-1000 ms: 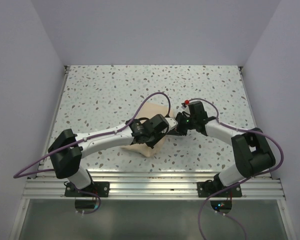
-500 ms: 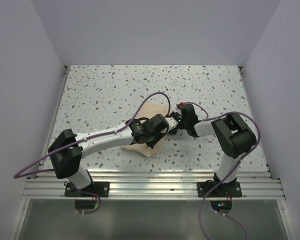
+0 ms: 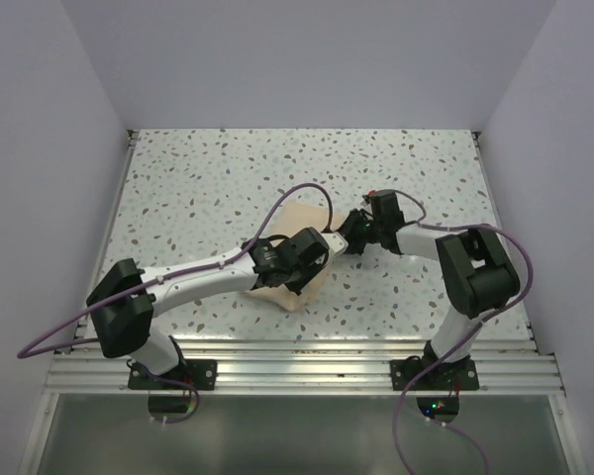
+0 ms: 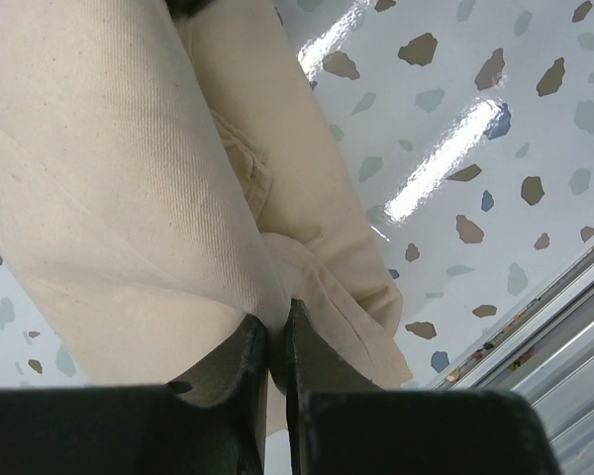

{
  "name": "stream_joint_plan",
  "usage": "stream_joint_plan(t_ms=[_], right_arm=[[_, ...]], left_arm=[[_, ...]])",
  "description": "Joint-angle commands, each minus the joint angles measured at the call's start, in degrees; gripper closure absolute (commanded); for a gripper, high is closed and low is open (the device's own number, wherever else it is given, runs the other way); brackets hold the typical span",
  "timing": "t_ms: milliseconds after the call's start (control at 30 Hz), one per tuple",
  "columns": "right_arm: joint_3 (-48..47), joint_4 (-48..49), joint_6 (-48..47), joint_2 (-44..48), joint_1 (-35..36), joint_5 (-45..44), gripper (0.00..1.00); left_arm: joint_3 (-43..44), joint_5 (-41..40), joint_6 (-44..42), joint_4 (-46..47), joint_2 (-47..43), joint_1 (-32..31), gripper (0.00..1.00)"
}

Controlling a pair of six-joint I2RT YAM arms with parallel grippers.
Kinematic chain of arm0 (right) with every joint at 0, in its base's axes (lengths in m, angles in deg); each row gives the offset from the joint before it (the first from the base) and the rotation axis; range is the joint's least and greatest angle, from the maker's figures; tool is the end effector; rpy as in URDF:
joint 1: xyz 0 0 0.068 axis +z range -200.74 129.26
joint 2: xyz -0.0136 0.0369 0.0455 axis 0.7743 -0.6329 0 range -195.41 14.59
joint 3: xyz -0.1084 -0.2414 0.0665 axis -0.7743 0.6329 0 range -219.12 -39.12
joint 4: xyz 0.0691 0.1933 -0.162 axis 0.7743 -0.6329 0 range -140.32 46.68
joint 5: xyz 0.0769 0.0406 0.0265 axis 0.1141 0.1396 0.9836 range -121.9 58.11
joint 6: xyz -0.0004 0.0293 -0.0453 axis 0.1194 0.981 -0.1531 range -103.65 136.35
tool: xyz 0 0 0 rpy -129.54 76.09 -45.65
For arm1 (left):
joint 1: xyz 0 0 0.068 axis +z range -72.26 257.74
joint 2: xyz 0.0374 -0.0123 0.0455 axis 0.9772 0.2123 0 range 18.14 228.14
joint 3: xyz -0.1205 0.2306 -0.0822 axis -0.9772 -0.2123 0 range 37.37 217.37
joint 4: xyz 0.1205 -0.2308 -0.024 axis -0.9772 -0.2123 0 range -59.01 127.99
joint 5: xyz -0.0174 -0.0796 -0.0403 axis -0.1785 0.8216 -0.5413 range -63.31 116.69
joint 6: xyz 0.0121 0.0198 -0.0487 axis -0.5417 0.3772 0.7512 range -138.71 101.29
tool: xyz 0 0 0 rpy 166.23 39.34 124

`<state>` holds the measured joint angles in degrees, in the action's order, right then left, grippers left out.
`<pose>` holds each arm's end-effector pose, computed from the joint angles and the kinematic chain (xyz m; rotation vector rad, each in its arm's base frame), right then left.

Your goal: Prepare the surgical pack

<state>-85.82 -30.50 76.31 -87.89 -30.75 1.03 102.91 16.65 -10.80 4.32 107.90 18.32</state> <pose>0.3133 0.1346 0.1316 0.5658 2.5186 1.2956 0.1707 -0.2766 0.2394 1.0593 2.3448 -0.2223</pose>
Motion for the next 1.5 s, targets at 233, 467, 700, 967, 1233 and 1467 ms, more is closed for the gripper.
stream_joint_plan(t_ms=[233, 467, 700, 967, 1233, 1467], right_arm=[[-10.2, -41.6, -20.0, 14.4, -3.7, -8.1, 0.42], [-12.4, -33.9, -10.3, 9.7, -3.7, 0.1, 0.25], [-11.0, -21.2, 2.9, 7.8, -3.7, 1.2, 0.25], [-10.9, -16.3, 8.8, 3.2, -3.0, 1.4, 0.28], [-10.2, -14.0, 8.8, 1.5, -2.5, 0.4, 0.4], [-14.9, -21.0, -7.5, -0.6, -5.8, -1.9, 0.95]], left_arm=[[-1.0, 1.2, -1.3, 1.8, -2.6, -0.5, 1.0], [-1.2, 2.0, -1.3, 1.8, -2.1, -0.5, 1.0], [-0.7, 2.4, -1.1, 1.9, -1.9, -0.5, 1.0], [-0.7, 3.0, -1.6, 2.0, -1.4, -0.6, 1.0], [-0.7, 4.1, -2.5, 1.2, -0.6, -0.6, 1.0], [-2.0, 8.3, -3.3, -1.7, 2.7, -0.9, 1.0]])
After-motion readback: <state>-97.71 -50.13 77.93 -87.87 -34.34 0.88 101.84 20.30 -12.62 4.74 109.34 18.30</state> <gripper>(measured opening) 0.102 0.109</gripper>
